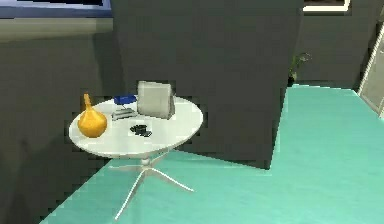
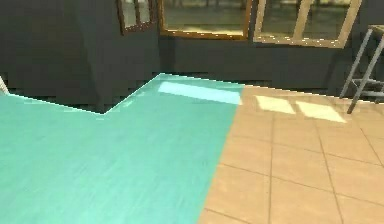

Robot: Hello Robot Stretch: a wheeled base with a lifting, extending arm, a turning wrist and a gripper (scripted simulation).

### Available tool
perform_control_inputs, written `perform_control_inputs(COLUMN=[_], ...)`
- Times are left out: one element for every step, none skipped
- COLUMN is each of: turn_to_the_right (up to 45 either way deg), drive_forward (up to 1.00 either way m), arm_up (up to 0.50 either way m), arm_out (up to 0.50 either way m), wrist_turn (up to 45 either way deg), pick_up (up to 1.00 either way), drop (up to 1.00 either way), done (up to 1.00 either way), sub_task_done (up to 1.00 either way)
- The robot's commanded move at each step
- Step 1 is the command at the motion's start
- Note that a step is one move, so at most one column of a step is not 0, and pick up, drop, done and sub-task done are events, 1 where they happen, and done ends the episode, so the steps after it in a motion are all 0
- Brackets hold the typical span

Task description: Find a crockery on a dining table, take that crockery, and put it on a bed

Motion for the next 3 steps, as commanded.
perform_control_inputs(turn_to_the_right=[-9.0, 0.0, 45.0], drive_forward=[0.0, 0.3, 0.0], arm_up=[0.0, 0.0, 0.0], arm_out=[0.0, 0.0, 0.0], wrist_turn=[0.0, 0.0, 0.0], pick_up=[0.0, 0.0, 0.0], drop=[0.0, 0.0, 0.0], done=[0.0, 0.0, 0.0], sub_task_done=[0.0, 0.0, 0.0])
